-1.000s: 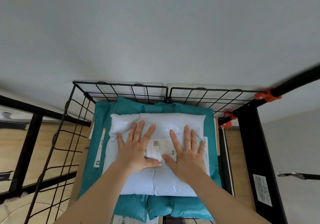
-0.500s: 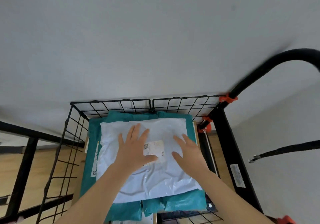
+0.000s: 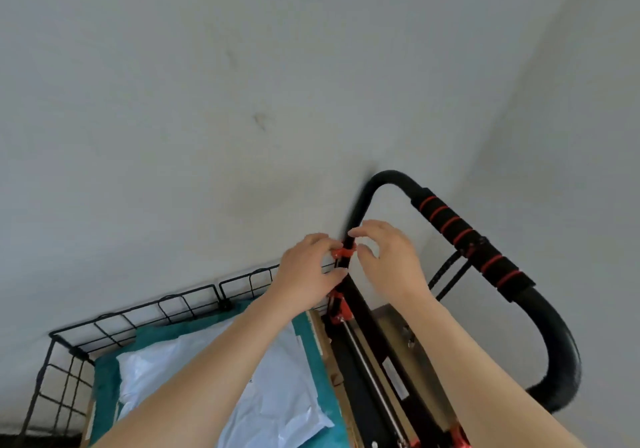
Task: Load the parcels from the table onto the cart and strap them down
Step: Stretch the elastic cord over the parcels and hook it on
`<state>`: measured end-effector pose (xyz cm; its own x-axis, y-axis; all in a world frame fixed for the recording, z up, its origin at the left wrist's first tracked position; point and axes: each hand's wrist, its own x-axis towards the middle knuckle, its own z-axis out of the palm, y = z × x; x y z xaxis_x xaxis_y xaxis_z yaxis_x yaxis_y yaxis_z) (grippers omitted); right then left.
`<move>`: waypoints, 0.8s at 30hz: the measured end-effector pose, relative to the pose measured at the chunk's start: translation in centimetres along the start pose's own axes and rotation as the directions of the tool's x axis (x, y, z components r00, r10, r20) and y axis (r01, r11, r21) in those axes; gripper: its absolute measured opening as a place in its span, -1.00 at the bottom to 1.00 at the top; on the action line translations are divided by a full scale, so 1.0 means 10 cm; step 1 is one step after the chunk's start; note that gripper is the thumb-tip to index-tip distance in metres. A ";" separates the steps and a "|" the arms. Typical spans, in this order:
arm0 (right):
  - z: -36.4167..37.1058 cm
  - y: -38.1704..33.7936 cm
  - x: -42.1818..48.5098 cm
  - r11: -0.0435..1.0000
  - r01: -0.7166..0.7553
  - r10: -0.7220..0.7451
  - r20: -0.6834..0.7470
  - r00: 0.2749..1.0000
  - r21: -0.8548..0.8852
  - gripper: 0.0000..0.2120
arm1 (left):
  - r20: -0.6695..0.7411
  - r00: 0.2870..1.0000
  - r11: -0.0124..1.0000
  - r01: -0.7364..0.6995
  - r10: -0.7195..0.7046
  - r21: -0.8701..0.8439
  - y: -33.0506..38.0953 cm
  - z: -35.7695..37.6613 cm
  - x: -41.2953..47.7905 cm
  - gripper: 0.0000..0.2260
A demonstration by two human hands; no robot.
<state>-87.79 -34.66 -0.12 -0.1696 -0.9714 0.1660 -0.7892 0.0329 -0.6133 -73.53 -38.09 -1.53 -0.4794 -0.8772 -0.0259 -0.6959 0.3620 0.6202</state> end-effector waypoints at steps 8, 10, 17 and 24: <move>-1.08 0.10 0.17 0.961 -0.221 0.166 -0.285 0.944 -0.169 -0.70 | -0.012 0.995 0.970 -0.096 0.096 -0.224 0.86 0.10 0.34 -0.64; -1.18 0.26 0.19 0.906 -0.280 0.211 -0.235 0.949 -0.317 -0.70 | 0.009 0.995 0.962 -0.090 0.096 -0.256 0.98 0.18 0.41 -0.65; -1.28 0.74 0.22 0.860 -0.485 0.500 0.077 0.862 -0.156 -0.60 | 0.160 0.987 0.971 0.006 0.033 -0.240 1.19 0.42 0.56 -0.69; -1.27 0.83 0.17 0.635 -0.733 0.620 0.405 0.672 0.245 -0.45 | 0.424 0.905 0.949 0.149 -0.018 -0.278 1.27 0.59 0.55 -0.59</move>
<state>-102.17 -33.09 4.92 -0.3642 -0.7278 -0.5810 -0.2319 0.6751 -0.7003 -88.14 -36.46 1.57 -0.6484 -0.6669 -0.3671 -0.5832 0.1252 0.8026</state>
